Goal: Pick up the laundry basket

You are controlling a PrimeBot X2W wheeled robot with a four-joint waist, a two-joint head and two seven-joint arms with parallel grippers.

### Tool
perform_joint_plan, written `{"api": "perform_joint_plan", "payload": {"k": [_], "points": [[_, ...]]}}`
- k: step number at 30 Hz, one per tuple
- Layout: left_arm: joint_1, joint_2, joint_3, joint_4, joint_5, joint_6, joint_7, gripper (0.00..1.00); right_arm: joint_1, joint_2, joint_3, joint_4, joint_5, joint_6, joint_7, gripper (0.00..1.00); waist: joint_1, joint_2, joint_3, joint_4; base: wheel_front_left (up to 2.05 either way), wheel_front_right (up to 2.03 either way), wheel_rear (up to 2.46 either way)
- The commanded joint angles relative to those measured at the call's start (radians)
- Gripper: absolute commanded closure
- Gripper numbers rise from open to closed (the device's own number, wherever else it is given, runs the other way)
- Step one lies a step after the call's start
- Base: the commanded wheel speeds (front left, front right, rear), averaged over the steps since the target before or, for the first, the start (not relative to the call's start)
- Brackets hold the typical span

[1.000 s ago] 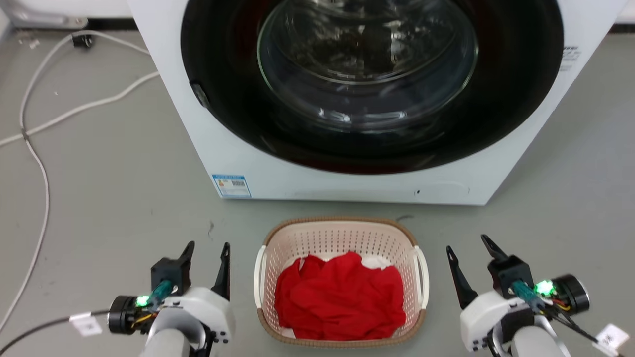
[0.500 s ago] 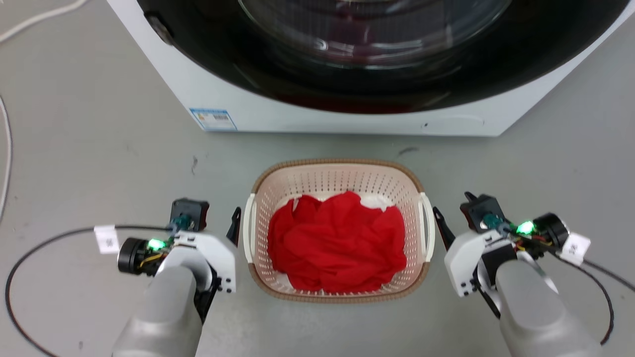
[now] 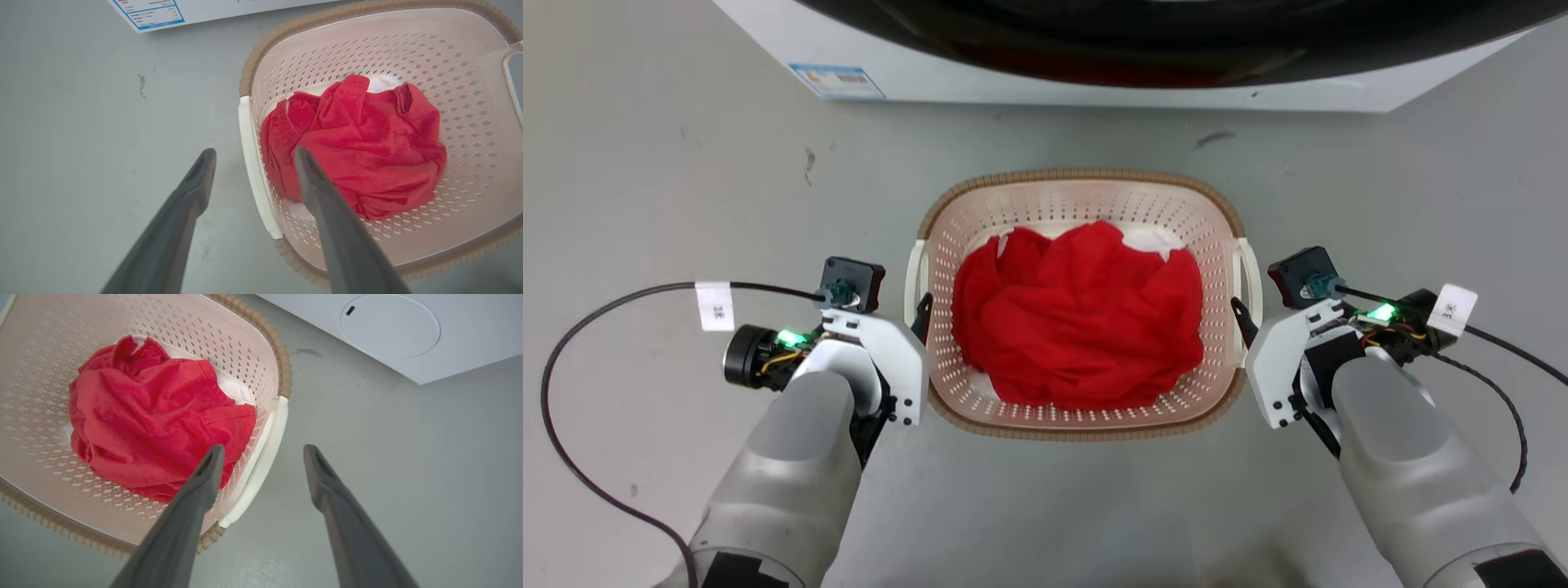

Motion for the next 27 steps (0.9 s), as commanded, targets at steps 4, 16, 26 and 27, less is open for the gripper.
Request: {"api": "perform_joint_plan", "payload": {"k": [4, 16, 26, 27], "points": [[-0.035, 0.008, -0.033, 0.011, -0.024, -0.001, 0.006, 0.0, -0.042, 0.0, 0.022, 0.016, 0.032, -0.001, 0.014, 0.0, -0.0002, 0.0, 0.064, -0.004, 0.0, 0.0, 0.0], [-0.095, 0.028, -0.123, 0.03, -0.075, -0.001, 0.01, 0.0, -0.099, 0.0, 0.08, 0.028, 0.091, -0.001, 0.029, 0.0, -0.0002, 0.0, 0.168, -0.021, 0.0, 0.0, 0.0], [-0.127, 0.034, -0.174, 0.038, -0.112, -0.001, 0.024, 0.0, -0.119, 0.0, 0.113, 0.033, 0.126, -0.001, 0.036, 0.0, -0.0002, 0.0, 0.229, -0.024, 0.0, 0.0, 0.0], [-0.128, 0.035, -0.179, 0.039, -0.116, -0.001, 0.027, 0.0, -0.121, 0.0, 0.116, 0.033, 0.128, -0.001, 0.036, 0.0, -0.0002, 0.0, 0.234, -0.024, 0.0, 0.0, 0.0]]}}
